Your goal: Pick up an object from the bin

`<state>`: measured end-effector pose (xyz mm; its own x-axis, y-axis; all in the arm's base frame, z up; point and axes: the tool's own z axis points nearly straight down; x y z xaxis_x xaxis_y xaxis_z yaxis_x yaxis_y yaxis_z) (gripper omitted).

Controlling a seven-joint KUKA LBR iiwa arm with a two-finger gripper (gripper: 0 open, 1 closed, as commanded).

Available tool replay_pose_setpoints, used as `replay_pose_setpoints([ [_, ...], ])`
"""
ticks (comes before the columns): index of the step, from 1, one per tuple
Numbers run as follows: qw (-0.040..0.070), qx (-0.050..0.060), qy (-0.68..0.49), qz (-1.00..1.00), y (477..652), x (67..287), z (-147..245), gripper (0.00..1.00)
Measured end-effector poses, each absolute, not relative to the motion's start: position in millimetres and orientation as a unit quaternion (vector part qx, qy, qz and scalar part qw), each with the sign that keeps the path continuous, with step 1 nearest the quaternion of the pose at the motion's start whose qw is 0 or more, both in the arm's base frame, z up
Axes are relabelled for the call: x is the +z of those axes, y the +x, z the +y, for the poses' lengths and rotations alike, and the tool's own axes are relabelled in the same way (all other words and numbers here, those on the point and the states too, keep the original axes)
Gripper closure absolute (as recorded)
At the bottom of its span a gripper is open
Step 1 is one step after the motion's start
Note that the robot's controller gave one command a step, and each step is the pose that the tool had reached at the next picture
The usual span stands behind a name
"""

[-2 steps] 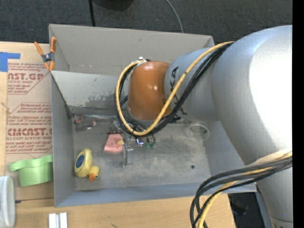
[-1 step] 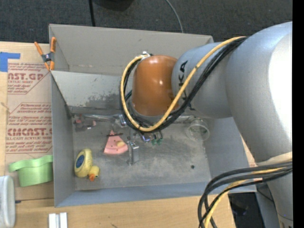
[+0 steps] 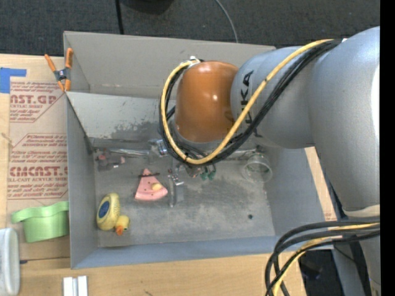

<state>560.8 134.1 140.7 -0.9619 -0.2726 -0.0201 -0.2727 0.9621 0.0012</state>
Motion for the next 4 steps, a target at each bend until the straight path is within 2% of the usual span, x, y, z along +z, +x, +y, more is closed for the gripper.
replay_pose_setpoints([
  [1, 0.004, 0.002, -0.184, 0.983, 558.9, 103, 135, 0.0],
  [2, 0.008, 0.001, -0.264, 0.965, 572.0, 79, 136, 0.0],
  [3, 0.007, 0.002, -0.309, 0.951, 580.1, 72, 145, 1.0],
  [4, 0.006, 0.002, -0.309, 0.951, 580.1, 72, 145, 1.0],
])
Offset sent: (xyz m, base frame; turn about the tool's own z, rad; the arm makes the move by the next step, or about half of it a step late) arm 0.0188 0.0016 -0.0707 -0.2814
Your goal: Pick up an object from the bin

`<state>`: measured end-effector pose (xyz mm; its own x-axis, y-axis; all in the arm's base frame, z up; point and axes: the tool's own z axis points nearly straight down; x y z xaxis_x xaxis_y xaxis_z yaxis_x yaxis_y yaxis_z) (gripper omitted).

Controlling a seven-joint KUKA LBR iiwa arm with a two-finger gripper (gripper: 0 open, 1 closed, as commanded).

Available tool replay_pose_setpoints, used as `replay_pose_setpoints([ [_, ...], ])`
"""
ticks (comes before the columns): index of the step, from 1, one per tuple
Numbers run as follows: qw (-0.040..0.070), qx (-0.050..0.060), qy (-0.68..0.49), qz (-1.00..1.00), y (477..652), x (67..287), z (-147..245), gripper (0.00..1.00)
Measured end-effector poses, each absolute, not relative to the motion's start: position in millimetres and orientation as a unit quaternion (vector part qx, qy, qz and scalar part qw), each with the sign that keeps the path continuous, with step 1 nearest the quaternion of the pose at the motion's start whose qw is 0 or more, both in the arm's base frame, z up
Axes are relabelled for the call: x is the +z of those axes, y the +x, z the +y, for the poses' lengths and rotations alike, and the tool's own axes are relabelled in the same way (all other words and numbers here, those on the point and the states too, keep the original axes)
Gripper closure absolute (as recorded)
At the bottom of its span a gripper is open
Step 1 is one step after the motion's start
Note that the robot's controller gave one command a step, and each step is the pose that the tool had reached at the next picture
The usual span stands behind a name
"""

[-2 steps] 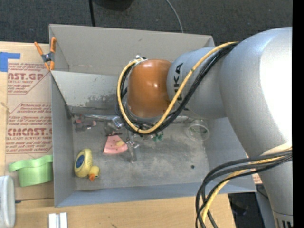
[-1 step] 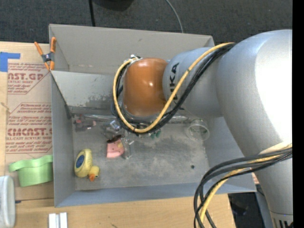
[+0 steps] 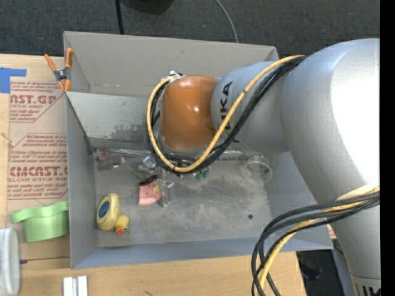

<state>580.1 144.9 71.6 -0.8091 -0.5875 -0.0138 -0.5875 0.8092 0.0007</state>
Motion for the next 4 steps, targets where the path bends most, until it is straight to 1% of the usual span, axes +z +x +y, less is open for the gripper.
replay_pose_setpoints([
  [1, 0.006, 0.002, -0.309, 0.951, 580.1, 72, 145, 1.0],
  [2, 0.005, 0.003, -0.328, 0.945, 579.1, 99, 132, 1.0],
  [3, 0.011, 0.002, -0.334, 0.943, 574.1, 108, 143, 1.0],
  [4, 0.009, 0.003, -0.337, 0.942, 570.9, 98, 149, 1.0],
])
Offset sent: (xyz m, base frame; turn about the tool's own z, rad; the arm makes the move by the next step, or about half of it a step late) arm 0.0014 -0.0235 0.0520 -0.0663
